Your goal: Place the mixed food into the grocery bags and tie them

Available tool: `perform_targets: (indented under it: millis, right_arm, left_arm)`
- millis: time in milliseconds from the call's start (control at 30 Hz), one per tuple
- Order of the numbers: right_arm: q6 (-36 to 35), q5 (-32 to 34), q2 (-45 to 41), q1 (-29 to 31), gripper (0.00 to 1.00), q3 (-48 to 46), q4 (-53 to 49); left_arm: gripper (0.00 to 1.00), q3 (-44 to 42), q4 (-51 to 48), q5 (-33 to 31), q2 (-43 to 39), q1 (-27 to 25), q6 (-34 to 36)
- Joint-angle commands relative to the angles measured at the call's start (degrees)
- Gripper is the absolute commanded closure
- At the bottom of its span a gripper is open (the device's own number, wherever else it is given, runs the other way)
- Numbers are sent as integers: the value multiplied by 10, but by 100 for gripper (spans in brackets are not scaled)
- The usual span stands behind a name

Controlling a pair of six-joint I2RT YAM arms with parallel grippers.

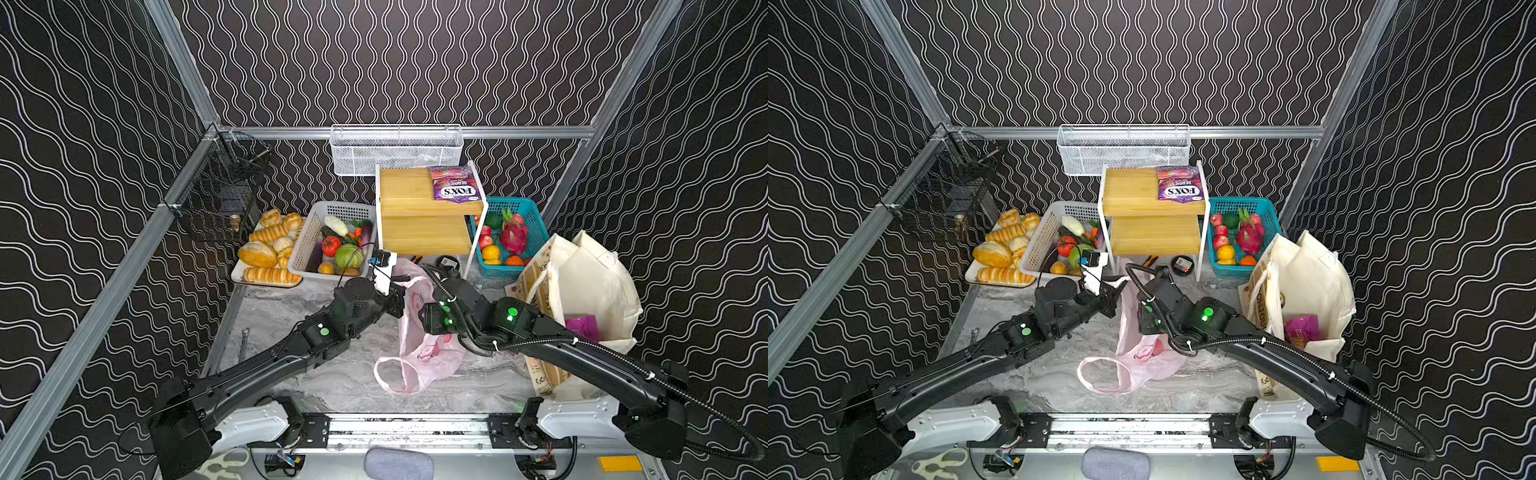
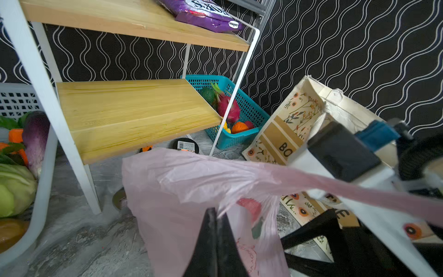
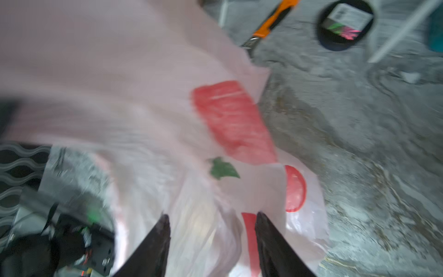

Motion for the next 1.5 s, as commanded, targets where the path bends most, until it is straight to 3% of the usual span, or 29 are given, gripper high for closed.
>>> perform_targets:
  millis: [0,167,333,500,667,800,933,1000,1067,1100,1233,1333,1467]
  right_arm:
    - [77,34,-9,6,39,-16,12]
    - [155,42,-9,33,39,-29,12]
    - [161,77,-6,60,44,-21,3]
    - [151,115,11,65,69,-22,-23]
    - [110,132,-18,64,97,-36,29]
    - [100,170,-51,57,100,-25,-1]
    - [83,98,-73,-4,100,29,-68]
    - [81,40,-73,-31,100,58,-96]
    - [117,18,-52,-50,100,118,-168]
    - [120,13,-40,-49,100,144,-190]
    - [143,48,24,-54,100,205,-261]
    - [154,52,31,-81,100,173,-192]
    - [167,-15,11,-146,100,89,-43]
  left_arm:
    - [100,6,2,-14,0,0,-30]
    - [100,16,-14,-25,-1,0,-41]
    - [100,20,-24,-42,0,0,-51]
    - [100,21,-21,-46,-6,1,-50]
    - [100,22,-38,-64,-7,2,-48]
    - [100,37,-92,-89,-7,32,-51]
    - [100,68,-110,99,30,153,-83]
    - [96,83,-103,180,59,181,-80]
    - [93,107,-110,215,84,191,-75]
    - [91,118,-106,240,96,196,-72]
    - [64,182,-134,331,156,204,-39]
    - [39,203,-172,337,174,212,-27]
    - [14,172,-193,318,142,239,-16]
